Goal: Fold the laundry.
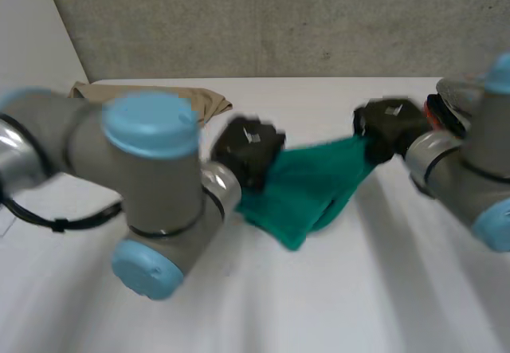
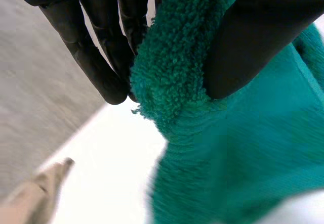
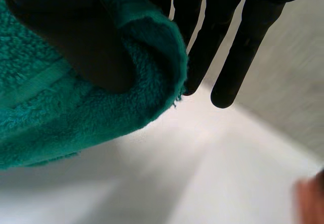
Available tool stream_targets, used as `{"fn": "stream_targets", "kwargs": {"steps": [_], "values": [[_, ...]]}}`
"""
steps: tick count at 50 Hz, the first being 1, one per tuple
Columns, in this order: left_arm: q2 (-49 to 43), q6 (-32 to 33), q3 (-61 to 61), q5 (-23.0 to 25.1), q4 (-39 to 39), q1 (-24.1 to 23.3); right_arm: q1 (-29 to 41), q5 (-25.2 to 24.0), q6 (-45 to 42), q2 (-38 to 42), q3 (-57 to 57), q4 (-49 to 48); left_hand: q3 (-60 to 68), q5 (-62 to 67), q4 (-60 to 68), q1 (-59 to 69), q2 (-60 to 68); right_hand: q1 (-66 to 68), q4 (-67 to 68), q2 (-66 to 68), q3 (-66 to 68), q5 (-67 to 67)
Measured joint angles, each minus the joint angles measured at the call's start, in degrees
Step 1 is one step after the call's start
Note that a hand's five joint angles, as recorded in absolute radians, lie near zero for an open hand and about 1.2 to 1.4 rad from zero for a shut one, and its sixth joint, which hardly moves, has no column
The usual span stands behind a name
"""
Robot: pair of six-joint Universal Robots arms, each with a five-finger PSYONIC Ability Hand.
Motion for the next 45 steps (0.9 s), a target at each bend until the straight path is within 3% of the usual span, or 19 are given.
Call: {"fn": "stream_targets", "kwargs": {"steps": [7,12,17,19,20,22,24,29,30,35,40,45], "values": [[9.1,-10.1,-0.1,1.2,0.2,5.6,1.3,-3.7,-8.9,-9.3,0.4,-0.7,0.0,0.0,0.0,0.0,0.0,0.0,0.0,0.0,0.0,1.3],[7.2,-12.6,0.3,2.7,-0.5,9.4,5.9,-7.0,-12.4,-8.8,0.8,-0.7,0.3,0.0,0.1,0.0,0.3,1.0,0.0,0.0,0.0,1.4],[0.1,-10.0,1.9,2.3,-3.5,12.8,10.8,-8.5,-14.9,-3.8,1.8,-0.8,0.1,0.0,-0.1,-0.1,0.0,-0.3,-2.5,-1.4,-2.3,-1.1],[-2.6,-8.3,2.7,1.4,-4.7,14.1,12.4,-8.6,-15.5,-1.1,2.0,-0.8,-6.9,-5.0,-6.8,-5.7,-7.5,-15.5,-17.6,-17.0,-17.6,-16.7],[-4.5,-7.0,3.5,0.6,-5.4,15.1,13.2,-8.4,-15.7,0.6,2.0,-0.8,-23.5,-22.1,-24.6,-24.8,-25.4,-28.7,-31.4,-31.5,-31.5,-31.1],[-6.2,-5.4,4.3,-0.5,-6.2,16.1,14.1,-7.7,-15.5,3.1,1.7,-0.8,-34.6,-33.3,-35.9,-35.7,-35.5,-44.1,-47.3,-47.4,-47.2,-47.2],[-6.8,-4.2,4.7,-1.2,-6.7,16.8,14.1,-6.4,-14.7,4.4,1.3,-0.7,-42.7,-41.2,-43.9,-42.6,-43.4,-49.4,-54.2,-53.4,-54.0,-53.4],[-5.2,-3.1,4.4,-2.0,-6.9,17.6,13.0,-2.5,-11.3,5.0,0.3,-0.3,-48.2,-47.3,-49.6,-45.8,-48.8,-49.6,-56.2,-54.7,-55.9,-54.5],[-2.6,-2.8,3.1,-2.0,-6.6,17.7,11.6,0.5,-8.3,4.0,0.0,0.3,-48.6,-47.6,-49.9,-45.8,-49.3,-49.6,-56.2,-54.7,-55.9,-54.5],[3.6,-2.0,-2.7,-1.4,-4.8,17.1,8.8,4.1,-5.5,0.5,1.1,3.0,-48.6,-47.5,-49.9,-45.8,-49.3,-49.6,-56.2,-54.7,-55.9,-54.5],[7.6,1.6,-10.4,-0.4,-0.9,16.5,5.9,4.8,-8.8,-2.1,4.2,7.7,-49.0,-48.4,-50.3,-46.3,-49.9,-49.6,-56.2,-54.7,-55.9,-54.5],[4.8,7.6,-13.0,1.2,3.3,17.0,3.9,3.2,-15.7,-0.8,7.0,8.9,-50.9,-50.0,-51.8,-48.2,-51.4,-49.6,-56.2,-54.6,-55.9,-54.4]]}}
